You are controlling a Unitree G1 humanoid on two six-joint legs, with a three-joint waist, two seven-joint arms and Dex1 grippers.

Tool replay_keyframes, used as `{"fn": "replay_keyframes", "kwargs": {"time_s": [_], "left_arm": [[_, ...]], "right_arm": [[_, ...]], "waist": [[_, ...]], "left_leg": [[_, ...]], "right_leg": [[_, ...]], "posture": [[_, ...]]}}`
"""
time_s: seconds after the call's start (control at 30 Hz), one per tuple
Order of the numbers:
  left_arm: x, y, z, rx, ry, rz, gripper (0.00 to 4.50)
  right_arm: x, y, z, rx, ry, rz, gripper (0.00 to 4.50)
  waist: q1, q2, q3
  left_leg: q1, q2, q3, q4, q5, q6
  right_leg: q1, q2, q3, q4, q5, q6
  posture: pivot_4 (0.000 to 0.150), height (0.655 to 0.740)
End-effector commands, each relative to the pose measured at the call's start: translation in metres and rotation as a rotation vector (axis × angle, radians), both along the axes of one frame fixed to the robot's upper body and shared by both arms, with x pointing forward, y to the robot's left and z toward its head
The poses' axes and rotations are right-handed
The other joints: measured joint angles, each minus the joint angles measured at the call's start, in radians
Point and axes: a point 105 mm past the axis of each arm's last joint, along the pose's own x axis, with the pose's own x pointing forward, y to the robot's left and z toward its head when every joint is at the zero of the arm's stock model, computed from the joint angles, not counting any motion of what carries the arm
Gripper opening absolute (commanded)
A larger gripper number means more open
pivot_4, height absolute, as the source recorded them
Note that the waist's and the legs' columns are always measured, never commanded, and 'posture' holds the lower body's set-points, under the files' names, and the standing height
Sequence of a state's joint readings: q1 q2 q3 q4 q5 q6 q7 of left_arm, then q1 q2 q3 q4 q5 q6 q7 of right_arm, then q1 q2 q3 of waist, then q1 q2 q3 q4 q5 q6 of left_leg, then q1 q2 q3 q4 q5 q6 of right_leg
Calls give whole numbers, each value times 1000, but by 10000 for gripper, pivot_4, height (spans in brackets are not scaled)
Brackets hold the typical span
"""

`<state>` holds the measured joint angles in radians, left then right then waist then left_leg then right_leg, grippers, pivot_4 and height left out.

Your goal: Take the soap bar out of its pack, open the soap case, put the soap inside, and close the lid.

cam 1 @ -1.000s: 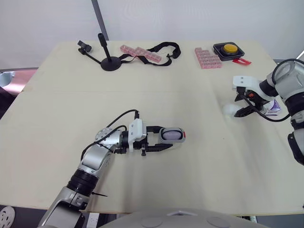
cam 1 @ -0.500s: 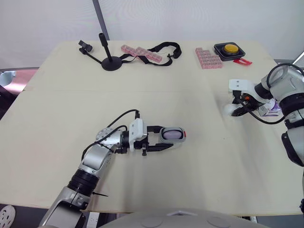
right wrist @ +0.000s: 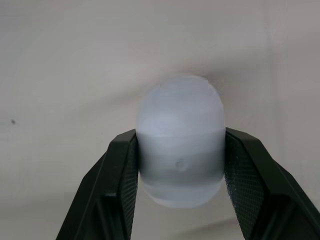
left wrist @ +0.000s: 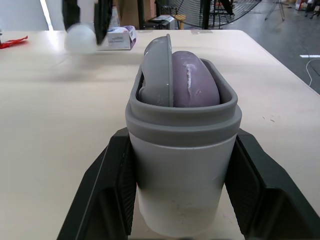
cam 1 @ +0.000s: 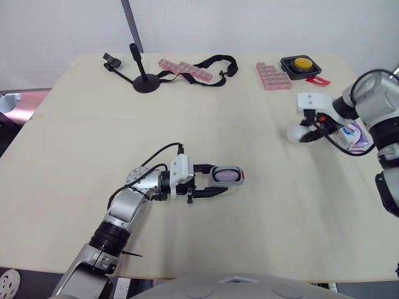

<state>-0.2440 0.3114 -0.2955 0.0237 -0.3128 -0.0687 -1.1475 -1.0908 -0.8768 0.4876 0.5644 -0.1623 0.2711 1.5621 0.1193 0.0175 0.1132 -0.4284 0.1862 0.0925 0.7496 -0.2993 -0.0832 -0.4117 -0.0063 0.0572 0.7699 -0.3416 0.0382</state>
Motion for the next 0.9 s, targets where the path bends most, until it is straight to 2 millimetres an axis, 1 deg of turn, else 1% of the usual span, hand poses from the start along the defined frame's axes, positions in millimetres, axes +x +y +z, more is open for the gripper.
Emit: {"fn": "replay_keyframes", "kwargs": {"time_s": [0.03,0.1,0.17,0.2,0.3,0.4,0.5,0.7,0.9], "left_arm": [[10,1,0,-1,11,42,19074],[14,-1,2,-11,9,45,19074],[16,-3,3,-16,6,41,19074],[17,-4,3,-16,4,35,19074],[21,-10,3,-17,-1,14,19074],[24,-14,2,-12,-3,3,19074],[28,-20,0,-6,-4,-5,19074],[32,-25,1,-4,-11,-8,19074],[34,-25,0,-2,-18,3,19074]], "right_arm": [[-27,32,18,47,35,129,19442],[-48,52,27,50,60,201,19442],[-62,61,30,40,83,234,19442],[-67,67,33,38,91,249,19442],[-85,94,42,45,94,343,19442],[-95,113,47,68,103,396,19442],[-97,130,51,87,96,425,19442],[-97,153,48,84,94,440,19442],[-101,164,41,87,120,417,19442]], "waist": [[4,0,0],[10,0,0],[13,0,0],[13,0,0],[12,0,0],[12,0,0],[14,0,0],[17,0,0],[17,0,0]], "left_leg": [[1,1,0,0,0,0],[0,1,0,0,0,0],[1,2,0,0,0,0],[1,2,0,0,0,0],[1,2,0,0,0,0],[1,2,1,0,0,0],[1,2,1,0,0,0],[1,1,1,0,0,0],[1,1,1,0,0,0]], "right_leg": [[0,0,0,0,0,0],[0,-1,2,0,0,0],[0,-1,2,1,0,0],[0,-1,2,1,0,0],[-1,-1,3,1,0,0],[-1,-1,3,2,0,0],[-1,-1,4,3,0,0],[-2,-2,3,4,0,0],[-2,-2,3,4,0,0]], "posture": [[1500,7096],[1500,7096],[1500,7096],[1500,7096],[1500,7096],[1500,7096],[1500,7096],[1500,7096],[1500,7096]]}}
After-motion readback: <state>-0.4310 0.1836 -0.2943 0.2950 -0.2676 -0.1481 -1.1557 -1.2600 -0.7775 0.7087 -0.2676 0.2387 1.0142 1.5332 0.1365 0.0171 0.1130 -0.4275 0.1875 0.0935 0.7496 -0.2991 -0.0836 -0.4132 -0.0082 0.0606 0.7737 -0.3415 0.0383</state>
